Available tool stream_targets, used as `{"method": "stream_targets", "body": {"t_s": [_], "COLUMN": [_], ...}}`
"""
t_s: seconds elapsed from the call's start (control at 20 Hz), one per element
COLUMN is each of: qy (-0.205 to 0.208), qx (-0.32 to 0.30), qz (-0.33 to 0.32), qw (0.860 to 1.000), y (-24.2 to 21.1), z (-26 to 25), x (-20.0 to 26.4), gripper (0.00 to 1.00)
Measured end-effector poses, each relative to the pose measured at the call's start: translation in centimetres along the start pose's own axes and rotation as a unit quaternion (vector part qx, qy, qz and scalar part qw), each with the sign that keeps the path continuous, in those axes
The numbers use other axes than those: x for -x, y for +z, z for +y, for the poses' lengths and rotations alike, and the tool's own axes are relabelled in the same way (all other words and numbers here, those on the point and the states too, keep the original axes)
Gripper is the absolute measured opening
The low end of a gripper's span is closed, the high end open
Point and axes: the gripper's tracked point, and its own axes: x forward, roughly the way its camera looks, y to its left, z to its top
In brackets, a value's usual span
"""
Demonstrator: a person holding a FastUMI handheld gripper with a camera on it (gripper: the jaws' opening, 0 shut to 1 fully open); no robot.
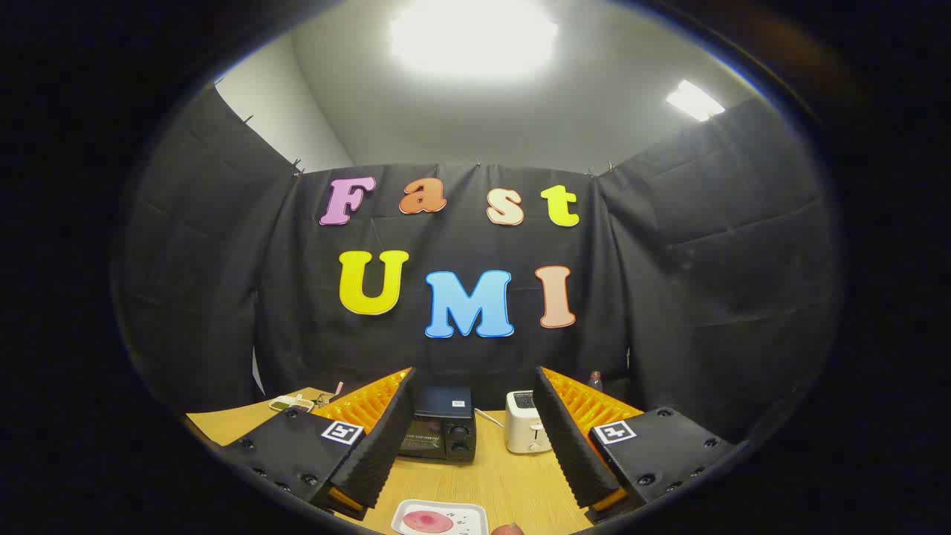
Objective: Open the toaster oven, put the food inside, and close the toaster oven door.
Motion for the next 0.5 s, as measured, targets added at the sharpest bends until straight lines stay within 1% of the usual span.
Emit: {"method": "stream_targets", "body": {"t_s": [0.5], "qy": [-0.006], "qx": [0.019], "qz": [-0.002], "qw": [1.0], "y": [0.6], "z": [-0.6], "x": [1.8], "gripper": [0.97]}}
